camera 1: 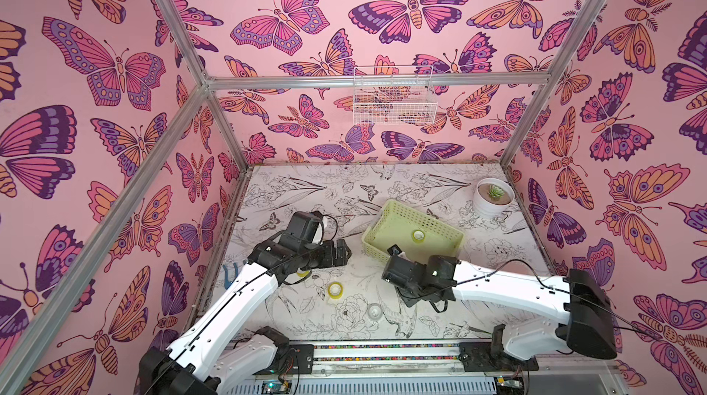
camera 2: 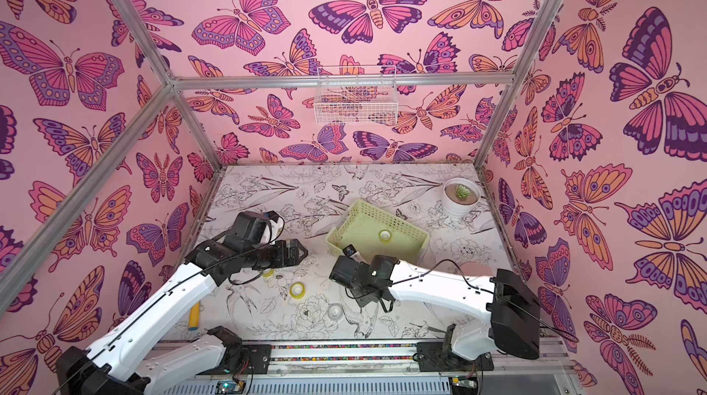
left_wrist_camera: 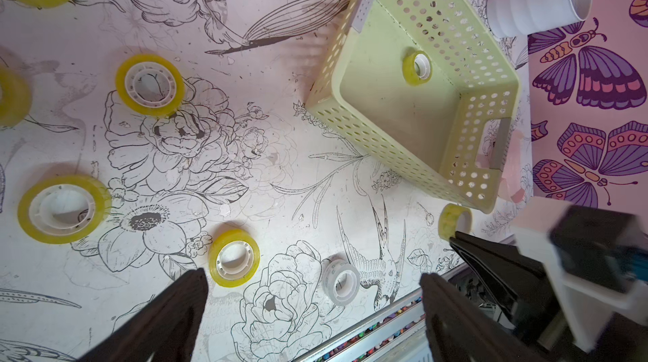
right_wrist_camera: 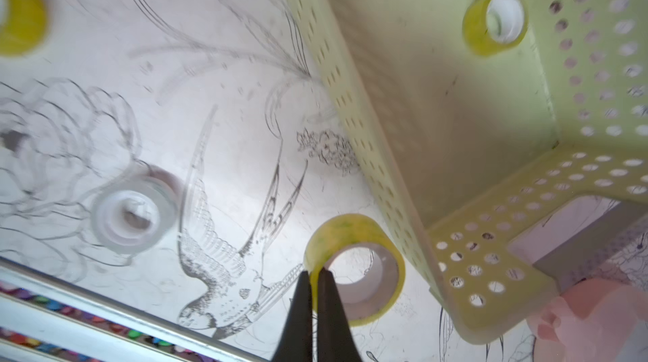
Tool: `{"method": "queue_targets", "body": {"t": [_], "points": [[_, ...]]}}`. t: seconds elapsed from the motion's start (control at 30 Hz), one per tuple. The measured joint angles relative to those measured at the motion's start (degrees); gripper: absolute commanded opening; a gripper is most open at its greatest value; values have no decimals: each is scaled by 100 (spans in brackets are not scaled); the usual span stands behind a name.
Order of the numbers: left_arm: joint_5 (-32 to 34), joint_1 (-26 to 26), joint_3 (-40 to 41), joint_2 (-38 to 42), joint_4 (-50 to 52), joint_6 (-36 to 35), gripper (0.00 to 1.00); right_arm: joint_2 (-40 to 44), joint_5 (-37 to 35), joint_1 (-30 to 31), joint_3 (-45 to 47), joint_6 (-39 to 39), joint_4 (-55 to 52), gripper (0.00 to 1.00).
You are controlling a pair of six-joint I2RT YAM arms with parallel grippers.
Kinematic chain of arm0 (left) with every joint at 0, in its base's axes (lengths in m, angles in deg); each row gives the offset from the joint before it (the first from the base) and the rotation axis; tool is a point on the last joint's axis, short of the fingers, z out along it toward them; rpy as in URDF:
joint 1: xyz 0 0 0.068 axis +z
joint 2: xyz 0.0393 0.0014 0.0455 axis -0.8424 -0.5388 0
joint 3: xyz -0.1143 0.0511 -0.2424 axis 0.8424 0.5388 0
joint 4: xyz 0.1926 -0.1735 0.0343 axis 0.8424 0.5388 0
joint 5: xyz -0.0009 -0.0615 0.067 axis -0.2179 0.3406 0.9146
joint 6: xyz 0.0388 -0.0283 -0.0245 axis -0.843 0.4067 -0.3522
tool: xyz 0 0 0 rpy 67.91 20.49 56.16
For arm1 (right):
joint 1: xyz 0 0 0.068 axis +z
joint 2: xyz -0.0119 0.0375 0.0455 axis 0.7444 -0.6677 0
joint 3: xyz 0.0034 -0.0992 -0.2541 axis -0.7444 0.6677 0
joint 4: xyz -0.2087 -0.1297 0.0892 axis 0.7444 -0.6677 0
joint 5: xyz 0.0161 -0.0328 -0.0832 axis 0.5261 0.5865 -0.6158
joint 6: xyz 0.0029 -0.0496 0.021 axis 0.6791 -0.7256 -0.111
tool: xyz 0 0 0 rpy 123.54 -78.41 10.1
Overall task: Put the transparent tape into the storage box
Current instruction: Pick up the tape at the center of the board, then place the tape in the storage box.
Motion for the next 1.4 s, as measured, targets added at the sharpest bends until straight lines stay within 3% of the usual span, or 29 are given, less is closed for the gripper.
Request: {"method": "queue_targets", "body": {"t": [0.17, 0.47, 0.6, 0.9, 0.97, 1.1, 1.23, 1.4], "points": [[7, -15, -72, -35, -2, -42, 100, 2, -83, -293, -704, -256, -221, 0], [24, -20, -125, -197, -9, -13, 100, -44, 437, -2529, -448, -658, 136, 0], [24, -20, -127, -258, -11, 20, 100, -632, 708, -3263, -380, -782, 317, 0], [20, -26, -127, -358, -13, 181, 100, -2002, 984, -3803, -428, -988, 719, 2], [13, -31, -127, -376, -15, 210, 100, -2122, 986, -3834, -437, -1010, 791, 10], [4, -76, -127, -376, -20, 267, 100, -2146, 1005, -3851, -437, -1115, 892, 41], [20, -146, -127, -376, -22, 304, 100, -1974, 1045, -3853, -437, -1163, 920, 56], [118, -348, -127, -376, -24, 352, 96, -1169, 1158, -3853, -437, -1283, 890, 78]]}}
